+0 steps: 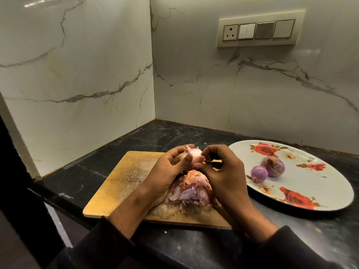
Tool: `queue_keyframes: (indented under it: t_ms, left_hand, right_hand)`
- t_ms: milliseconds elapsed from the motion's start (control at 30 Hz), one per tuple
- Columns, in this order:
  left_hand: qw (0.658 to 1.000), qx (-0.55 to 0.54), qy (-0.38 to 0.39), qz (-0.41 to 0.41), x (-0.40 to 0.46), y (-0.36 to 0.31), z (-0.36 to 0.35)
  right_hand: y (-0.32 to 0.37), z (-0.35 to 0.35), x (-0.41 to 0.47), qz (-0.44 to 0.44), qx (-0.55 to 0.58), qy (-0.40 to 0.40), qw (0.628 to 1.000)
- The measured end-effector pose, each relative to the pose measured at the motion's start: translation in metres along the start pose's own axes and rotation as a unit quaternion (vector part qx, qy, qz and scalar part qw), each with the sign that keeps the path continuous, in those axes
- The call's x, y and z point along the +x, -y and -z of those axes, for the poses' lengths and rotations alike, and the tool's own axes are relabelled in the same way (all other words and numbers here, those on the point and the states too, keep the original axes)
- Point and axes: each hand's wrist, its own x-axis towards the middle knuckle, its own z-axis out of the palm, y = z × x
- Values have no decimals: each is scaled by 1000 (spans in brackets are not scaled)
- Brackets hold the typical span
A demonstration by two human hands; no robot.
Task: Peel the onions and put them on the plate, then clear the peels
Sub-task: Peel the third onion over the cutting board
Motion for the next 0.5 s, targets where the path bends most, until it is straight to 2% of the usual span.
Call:
queue_keyframes:
  t_ms: [267, 500]
  left_hand:
    - [1000, -10, 2, -4, 3, 4, 1]
    - [1000, 6, -6, 1, 3, 6, 2]
  right_hand:
    - [-7, 1, 2, -49, 20, -6, 999]
    - [-4, -3, 0, -22, -13, -3, 1000]
